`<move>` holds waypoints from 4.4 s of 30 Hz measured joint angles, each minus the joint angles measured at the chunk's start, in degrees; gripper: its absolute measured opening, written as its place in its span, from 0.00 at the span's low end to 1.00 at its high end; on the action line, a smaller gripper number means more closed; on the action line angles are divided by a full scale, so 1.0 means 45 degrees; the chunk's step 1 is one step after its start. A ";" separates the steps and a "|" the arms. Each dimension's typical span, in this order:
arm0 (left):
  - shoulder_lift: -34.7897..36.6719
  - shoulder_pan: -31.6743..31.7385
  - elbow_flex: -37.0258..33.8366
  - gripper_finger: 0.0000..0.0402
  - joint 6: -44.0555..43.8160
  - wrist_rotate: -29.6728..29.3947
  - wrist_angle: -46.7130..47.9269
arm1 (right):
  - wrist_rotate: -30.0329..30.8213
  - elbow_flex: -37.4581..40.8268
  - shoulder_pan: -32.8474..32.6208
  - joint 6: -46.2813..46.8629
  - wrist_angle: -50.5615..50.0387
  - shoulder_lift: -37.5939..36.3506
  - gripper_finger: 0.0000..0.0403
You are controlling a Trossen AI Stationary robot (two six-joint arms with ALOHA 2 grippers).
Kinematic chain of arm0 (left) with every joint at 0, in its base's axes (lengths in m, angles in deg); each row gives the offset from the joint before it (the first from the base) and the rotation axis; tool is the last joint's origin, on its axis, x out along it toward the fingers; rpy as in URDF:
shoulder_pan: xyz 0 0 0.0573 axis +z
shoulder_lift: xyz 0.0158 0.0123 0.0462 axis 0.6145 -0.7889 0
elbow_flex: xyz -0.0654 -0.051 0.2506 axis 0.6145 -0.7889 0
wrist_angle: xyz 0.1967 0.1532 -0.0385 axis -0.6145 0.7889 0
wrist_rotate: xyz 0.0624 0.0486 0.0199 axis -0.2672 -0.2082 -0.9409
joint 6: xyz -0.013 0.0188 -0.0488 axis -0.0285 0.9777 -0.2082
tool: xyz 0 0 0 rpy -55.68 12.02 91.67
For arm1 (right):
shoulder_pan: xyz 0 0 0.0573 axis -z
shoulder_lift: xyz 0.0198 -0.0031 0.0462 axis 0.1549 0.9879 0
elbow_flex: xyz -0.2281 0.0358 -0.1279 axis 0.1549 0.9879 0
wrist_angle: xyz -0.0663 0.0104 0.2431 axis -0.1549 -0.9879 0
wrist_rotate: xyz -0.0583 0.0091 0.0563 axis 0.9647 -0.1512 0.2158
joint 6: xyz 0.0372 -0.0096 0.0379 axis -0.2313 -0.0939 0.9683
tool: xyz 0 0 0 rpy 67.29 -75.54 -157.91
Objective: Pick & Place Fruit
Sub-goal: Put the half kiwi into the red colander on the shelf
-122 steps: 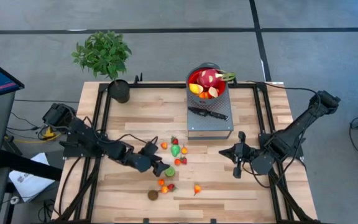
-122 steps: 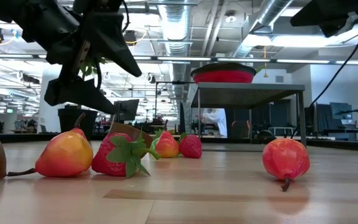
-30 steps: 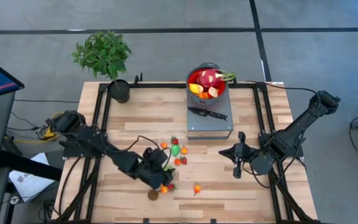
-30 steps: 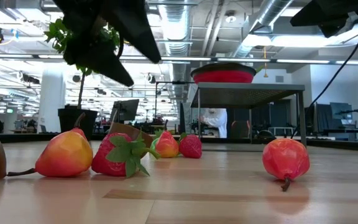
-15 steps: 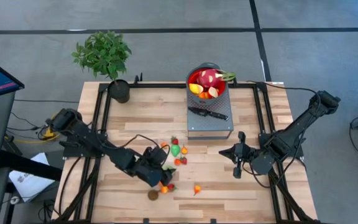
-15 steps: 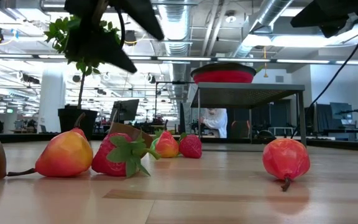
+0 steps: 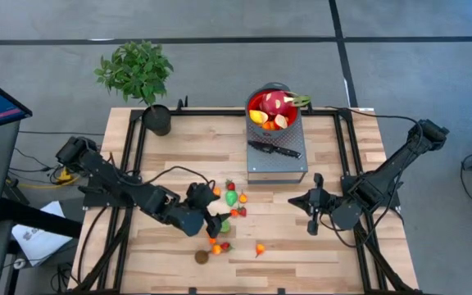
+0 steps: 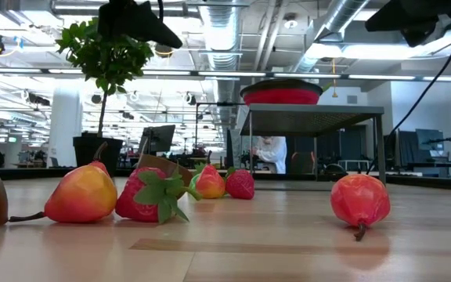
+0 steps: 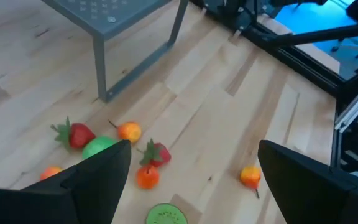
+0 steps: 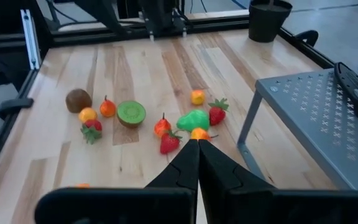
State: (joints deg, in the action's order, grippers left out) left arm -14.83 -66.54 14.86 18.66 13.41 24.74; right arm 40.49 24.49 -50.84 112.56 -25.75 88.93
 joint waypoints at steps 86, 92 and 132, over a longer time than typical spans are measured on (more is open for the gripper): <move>-0.0193 -0.1275 -0.2763 0.75 -0.3560 0.1521 -0.8072 | -0.0335 0.0000 -0.0010 -0.0442 0.0326 0.0000 0.00; -0.1237 -0.1065 -0.2219 0.75 -0.2901 0.1603 -0.7976 | -0.0335 0.0000 -0.0010 -0.0458 0.0279 0.0000 0.00; -0.1384 -0.0030 -0.3769 0.75 -0.4261 0.3730 -0.3813 | -0.0325 0.0005 0.0034 -0.0466 0.0047 0.0000 0.00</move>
State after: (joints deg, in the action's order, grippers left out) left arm -21.06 -66.68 -2.10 -0.52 30.19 7.58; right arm 39.03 24.51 -50.69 110.46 -25.54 88.93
